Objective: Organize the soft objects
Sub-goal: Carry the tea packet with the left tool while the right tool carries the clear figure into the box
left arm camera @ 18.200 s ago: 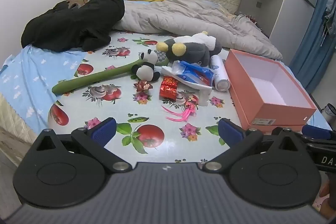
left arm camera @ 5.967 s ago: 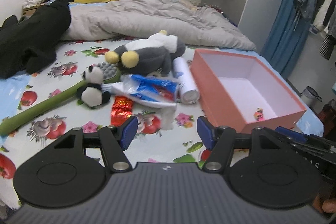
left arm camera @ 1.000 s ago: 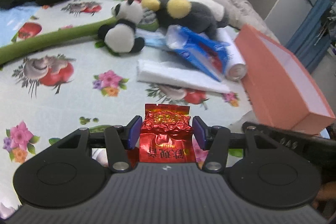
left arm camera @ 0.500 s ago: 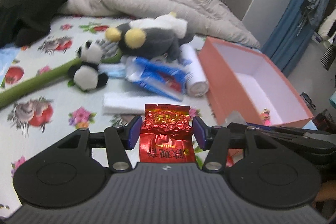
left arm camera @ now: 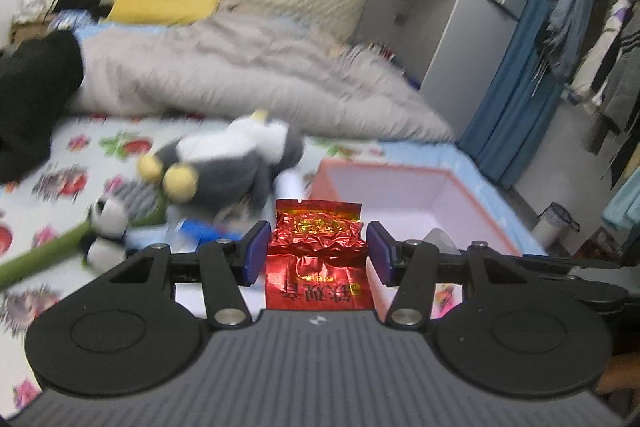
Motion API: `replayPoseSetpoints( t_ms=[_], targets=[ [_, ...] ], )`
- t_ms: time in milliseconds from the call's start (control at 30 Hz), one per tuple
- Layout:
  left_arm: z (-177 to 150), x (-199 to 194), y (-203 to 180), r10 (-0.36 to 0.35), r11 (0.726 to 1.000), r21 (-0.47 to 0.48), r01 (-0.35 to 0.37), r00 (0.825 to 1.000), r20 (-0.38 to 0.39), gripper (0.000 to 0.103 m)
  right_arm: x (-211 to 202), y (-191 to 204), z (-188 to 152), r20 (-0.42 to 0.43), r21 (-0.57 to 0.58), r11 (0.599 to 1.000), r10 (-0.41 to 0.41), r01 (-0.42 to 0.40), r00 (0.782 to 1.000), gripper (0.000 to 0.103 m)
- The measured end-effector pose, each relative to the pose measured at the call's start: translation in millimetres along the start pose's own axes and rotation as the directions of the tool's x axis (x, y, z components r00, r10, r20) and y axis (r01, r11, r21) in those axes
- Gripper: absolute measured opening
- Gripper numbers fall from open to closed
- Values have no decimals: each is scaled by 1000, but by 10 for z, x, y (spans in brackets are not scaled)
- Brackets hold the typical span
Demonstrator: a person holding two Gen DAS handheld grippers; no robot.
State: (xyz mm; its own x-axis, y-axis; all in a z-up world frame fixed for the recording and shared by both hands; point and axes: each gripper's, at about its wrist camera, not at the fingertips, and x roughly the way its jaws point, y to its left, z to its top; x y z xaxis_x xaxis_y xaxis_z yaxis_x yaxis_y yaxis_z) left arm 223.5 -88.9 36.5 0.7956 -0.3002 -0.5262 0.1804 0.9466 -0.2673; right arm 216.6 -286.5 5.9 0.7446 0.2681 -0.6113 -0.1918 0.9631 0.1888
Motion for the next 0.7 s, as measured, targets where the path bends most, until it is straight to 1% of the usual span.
replayPoseSetpoints(
  t_ms=[67, 200, 400, 533, 700],
  targets=[
    [106, 38, -143, -9, 1000, 14, 9, 1000, 18, 59, -100, -83, 111, 25, -2, 1000, 0, 0, 1000, 25],
    [268, 144, -396, -38, 999, 33, 37, 999, 26, 59, -194, -249, 277, 54, -8, 1000, -9, 9, 999, 25],
    [424, 407, -719, -75, 995, 67, 73, 997, 19, 59, -185, -620, 434, 68, 20, 999, -45, 43, 997, 25],
    [442, 749, -900, -91, 992, 81, 92, 996, -19, 59, -62, -878, 459, 52, 53, 996, -69, 66, 996, 25],
    [353, 1280, -1056, -103, 990, 86, 112, 990, -97, 59, 185, -1222, 408, -3, 86, 990, -114, 114, 993, 25]
  ],
)
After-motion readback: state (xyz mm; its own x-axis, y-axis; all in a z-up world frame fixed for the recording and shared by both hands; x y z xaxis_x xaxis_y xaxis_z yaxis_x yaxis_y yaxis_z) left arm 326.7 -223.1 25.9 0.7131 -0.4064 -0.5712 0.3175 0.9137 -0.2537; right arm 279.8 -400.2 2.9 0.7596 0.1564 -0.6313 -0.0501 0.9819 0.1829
